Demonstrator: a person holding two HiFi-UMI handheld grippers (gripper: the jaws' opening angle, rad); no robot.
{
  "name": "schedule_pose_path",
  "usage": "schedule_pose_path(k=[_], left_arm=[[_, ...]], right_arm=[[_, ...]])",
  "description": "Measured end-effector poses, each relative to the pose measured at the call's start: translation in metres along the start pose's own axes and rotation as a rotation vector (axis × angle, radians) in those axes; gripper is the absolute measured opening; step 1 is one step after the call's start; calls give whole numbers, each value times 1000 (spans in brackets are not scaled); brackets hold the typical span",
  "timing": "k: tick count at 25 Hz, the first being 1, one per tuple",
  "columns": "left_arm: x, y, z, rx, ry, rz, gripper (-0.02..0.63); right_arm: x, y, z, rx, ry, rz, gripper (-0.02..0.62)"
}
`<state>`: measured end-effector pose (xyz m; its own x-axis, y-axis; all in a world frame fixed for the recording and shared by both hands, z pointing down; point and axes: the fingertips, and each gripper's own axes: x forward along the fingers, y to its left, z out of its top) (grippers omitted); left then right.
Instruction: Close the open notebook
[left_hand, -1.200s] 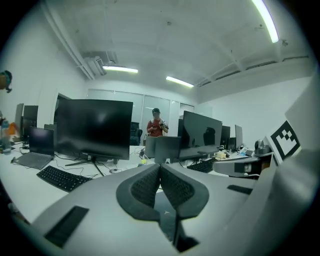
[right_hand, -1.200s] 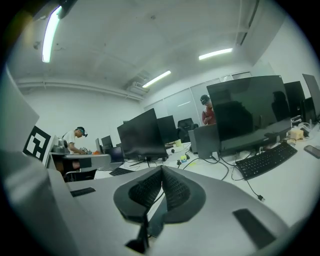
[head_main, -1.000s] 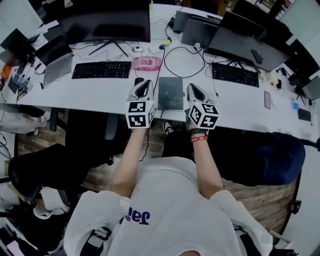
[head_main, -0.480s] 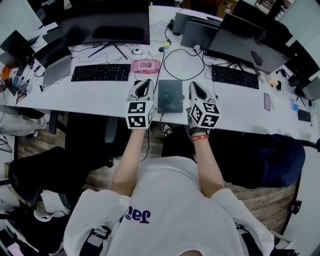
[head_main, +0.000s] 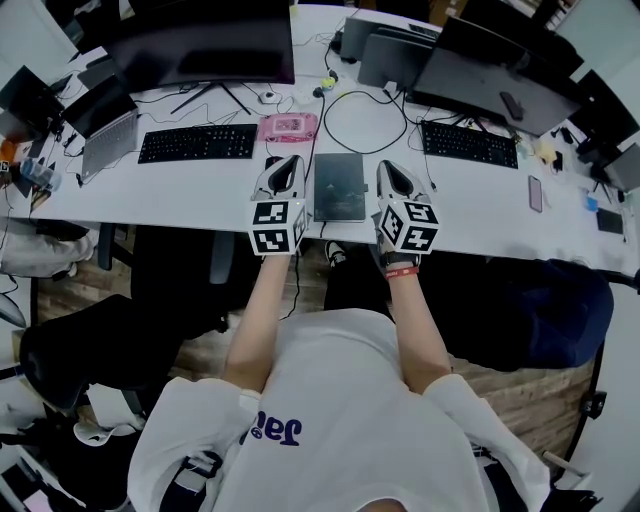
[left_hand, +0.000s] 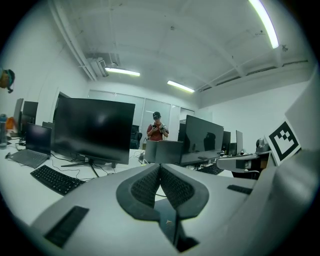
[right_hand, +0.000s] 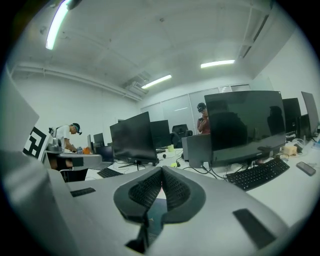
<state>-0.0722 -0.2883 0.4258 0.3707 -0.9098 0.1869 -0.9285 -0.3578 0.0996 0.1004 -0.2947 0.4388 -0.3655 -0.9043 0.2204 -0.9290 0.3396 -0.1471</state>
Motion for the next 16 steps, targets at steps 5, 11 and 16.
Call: schedule_pose_path(k=[5,11,16], left_arm=[[5,1,-7,0,9,-4,20],[14,6,-11,17,33,-10,20],[30,22,-51,94,180,10,20]], right_arm=[[3,0,-7,-4,15,4,14],[14,-1,-11,15,49,14,12],[48,-4,-42,0,165,112,12]])
